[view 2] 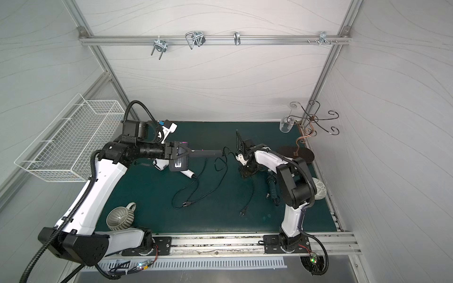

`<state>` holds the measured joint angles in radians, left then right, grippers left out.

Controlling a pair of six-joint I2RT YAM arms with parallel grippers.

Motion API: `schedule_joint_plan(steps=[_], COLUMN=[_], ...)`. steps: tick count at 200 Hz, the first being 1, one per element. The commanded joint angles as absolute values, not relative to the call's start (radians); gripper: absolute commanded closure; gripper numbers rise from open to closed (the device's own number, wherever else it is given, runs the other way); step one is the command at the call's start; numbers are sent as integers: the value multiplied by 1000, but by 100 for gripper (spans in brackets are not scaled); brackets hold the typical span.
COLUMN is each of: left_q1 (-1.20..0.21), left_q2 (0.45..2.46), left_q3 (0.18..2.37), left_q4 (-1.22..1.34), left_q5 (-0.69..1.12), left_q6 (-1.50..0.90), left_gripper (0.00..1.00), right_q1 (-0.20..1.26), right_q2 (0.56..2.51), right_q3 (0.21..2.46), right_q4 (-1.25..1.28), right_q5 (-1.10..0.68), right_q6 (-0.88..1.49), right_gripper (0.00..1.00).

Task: Wrap the cord around the hair dryer
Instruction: Wrap the power cord around the hair dryer.

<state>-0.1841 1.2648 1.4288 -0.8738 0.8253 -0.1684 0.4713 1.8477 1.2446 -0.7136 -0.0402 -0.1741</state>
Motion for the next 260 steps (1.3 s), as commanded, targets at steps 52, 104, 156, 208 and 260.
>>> schedule_joint_plan(steps=[52, 104, 156, 208, 260], left_q1=[-180, -172, -156, -106, -83], left_q2=[1246, 1248, 1272, 1274, 1302], left_q3=[1519, 1527, 1540, 1528, 1536], left_q4=[-841, -838, -811, -767, -654], left_q5=[846, 847, 859, 837, 881], left_q6=[-155, -157, -185, -223, -308], left_gripper=[100, 100, 100, 100, 100], right_q1=[465, 465, 469, 477, 491], right_q2=[1910, 1925, 1873, 1770, 1676], right_q3=[1262, 1268, 1270, 1318, 1393], right_q4=[-703, -716, -734, -824, -918], right_q5=[0, -18, -34, -11, 2], right_q6=[-174, -174, -137, -159, -199], right_gripper=[53, 91, 100, 100, 100])
